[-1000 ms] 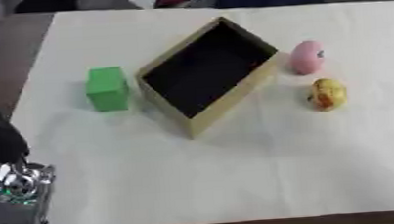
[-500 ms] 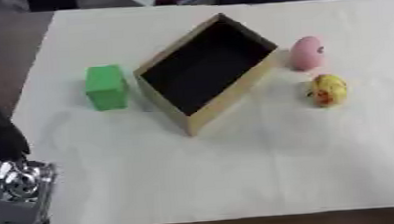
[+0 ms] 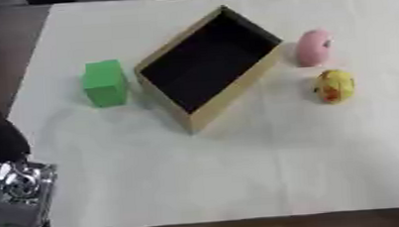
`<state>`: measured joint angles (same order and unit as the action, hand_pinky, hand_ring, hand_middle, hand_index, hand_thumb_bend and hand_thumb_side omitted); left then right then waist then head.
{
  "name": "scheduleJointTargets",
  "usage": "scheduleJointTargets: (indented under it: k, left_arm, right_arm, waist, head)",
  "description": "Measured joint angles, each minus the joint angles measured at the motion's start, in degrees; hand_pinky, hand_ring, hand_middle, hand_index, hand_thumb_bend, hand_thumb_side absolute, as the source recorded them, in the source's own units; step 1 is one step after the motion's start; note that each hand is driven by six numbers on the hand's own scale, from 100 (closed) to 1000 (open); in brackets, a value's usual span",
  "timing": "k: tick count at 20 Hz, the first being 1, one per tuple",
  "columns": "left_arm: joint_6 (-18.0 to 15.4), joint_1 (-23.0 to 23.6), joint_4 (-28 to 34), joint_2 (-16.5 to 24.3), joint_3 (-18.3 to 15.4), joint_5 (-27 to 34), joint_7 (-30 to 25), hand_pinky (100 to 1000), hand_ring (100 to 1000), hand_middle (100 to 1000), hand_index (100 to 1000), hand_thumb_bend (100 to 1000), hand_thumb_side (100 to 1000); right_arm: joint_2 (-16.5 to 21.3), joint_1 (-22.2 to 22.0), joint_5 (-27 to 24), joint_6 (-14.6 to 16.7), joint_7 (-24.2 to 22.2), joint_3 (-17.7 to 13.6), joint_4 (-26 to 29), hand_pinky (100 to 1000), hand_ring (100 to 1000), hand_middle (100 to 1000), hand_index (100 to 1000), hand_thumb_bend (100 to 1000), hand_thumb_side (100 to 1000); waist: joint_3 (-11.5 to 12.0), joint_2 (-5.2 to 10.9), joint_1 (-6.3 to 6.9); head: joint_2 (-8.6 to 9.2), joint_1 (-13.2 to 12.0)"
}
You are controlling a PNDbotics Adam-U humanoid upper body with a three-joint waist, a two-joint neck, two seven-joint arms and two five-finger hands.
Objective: Pick up objects on the table and place them in the box.
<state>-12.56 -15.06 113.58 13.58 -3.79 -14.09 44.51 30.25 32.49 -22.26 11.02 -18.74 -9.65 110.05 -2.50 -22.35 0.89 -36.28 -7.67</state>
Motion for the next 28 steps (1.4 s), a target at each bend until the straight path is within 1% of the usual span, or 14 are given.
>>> scheduleJointTargets:
  k: [5, 8, 11, 15, 19, 20, 25, 27, 28]
  left_arm:
    - [0.0, 0.0, 0.0, 0.0, 0.0, 0.0, 0.0, 748, 641, 625, 836, 253, 1000]
    - [0.0, 0.0, 0.0, 0.0, 0.0, 0.0, 0.0, 748, 641, 625, 836, 253, 1000]
    - [0.0, 0.0, 0.0, 0.0, 0.0, 0.0, -0.1, 748, 641, 625, 836, 254, 1000]
    - [0.1, 0.4, 0.0, 0.0, 0.0, 0.0, -0.2, 748, 641, 626, 836, 255, 1000]
    - [0.2, 0.5, 0.0, 0.0, 0.1, 0.0, -0.4, 748, 640, 626, 836, 255, 1000]
    - [0.2, 0.5, 0.0, 0.0, 0.1, 0.0, -0.4, 748, 640, 626, 836, 255, 1000]
    - [0.2, 0.9, 0.0, 0.1, 0.2, 0.0, -0.6, 749, 640, 626, 835, 256, 1000]
    - [0.3, 1.0, 0.0, 0.1, 0.3, 0.0, -0.6, 749, 640, 626, 835, 256, 1000]
    - [0.3, 1.0, 0.0, 0.1, 0.4, 0.0, -0.7, 749, 640, 627, 835, 256, 1000]
  right_arm:
    - [3.0, 2.8, 1.8, 2.2, 0.7, 1.1, -1.5, 935, 929, 591, 857, 100, 664]
    - [5.2, 5.3, 3.7, 3.9, 1.3, 2.2, -3.0, 928, 934, 617, 861, 100, 701]
    - [7.8, 8.9, 7.1, 5.7, 1.5, 4.2, -5.6, 921, 942, 655, 866, 100, 756]
    - [11.3, 15.3, 13.2, 8.5, 1.4, 8.6, -10.7, 913, 942, 696, 865, 100, 730]
    - [13.5, 21.7, 19.2, 12.0, 0.9, 13.9, -17.2, 907, 940, 728, 862, 100, 781]
    - [13.8, 23.2, 20.6, 12.9, 0.7, 15.3, -18.9, 907, 940, 728, 862, 100, 781]
    - [14.5, 29.1, 26.4, 17.2, -0.6, 21.0, -26.4, 903, 942, 772, 862, 100, 866]
    - [14.4, 31.2, 28.8, 18.9, -1.3, 23.0, -29.1, 902, 942, 776, 861, 100, 877]
    - [14.4, 32.1, 30.0, 19.7, -1.5, 23.8, -30.4, 902, 944, 786, 861, 100, 906]
  waist:
    - [0.0, -0.25, -0.49]
    - [0.2, -0.24, -0.68]
    - [0.5, -0.03, -1.00]
    - [0.7, 0.77, -1.26]
    - [0.8, 1.19, -1.60]
    - [0.8, 1.30, -1.64]
    - [0.7, 1.85, -1.73]
    - [0.6, 2.03, -1.75]
    - [0.6, 2.09, -1.76]
  head:
    - [0.01, 0.0]
    - [0.06, 0.0]
    - [0.06, 0.1]
    - [0.04, 0.3]
    - [-0.03, 0.4]
    - [-0.15, 0.4]
    - [-0.52, 0.5]
    - [-0.53, 0.6]
    - [-0.54, 0.6]
